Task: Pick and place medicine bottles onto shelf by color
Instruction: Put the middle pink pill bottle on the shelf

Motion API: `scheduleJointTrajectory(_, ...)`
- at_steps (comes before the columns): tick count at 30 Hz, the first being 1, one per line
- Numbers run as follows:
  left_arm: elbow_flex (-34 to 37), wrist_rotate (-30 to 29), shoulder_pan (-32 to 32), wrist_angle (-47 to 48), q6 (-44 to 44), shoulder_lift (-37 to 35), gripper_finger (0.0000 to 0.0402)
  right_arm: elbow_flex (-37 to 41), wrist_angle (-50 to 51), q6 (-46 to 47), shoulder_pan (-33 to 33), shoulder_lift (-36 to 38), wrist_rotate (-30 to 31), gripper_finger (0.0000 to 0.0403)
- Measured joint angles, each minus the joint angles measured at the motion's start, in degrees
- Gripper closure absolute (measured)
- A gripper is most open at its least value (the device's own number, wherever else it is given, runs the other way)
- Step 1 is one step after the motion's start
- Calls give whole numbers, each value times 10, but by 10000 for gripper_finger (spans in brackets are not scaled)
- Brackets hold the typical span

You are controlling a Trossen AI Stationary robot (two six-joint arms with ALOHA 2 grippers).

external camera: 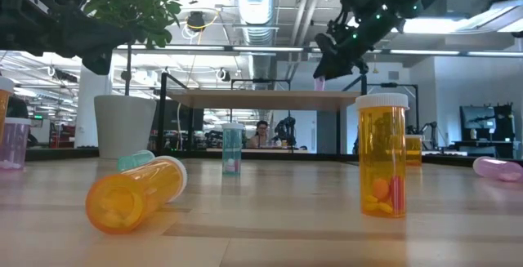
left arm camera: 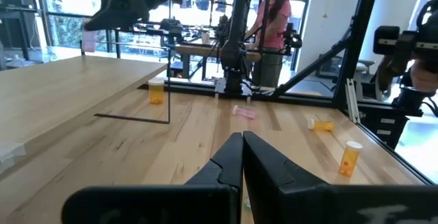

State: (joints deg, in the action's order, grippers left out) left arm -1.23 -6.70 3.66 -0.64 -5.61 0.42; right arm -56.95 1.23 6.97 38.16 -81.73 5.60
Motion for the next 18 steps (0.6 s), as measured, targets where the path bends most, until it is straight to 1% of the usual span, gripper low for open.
scheduleJointTrajectory(6,0,0,0,0,0,0,401,0,-4,-10,7,-19,-1,248)
scheduleJointTrajectory(11,0,0,0,0,0,0,401,0,-4,-15,7,-20,1,246)
scheduleJointTrajectory(18,0,-1,0,0,0,0,401,0,-3,-24,6,-16,1,223)
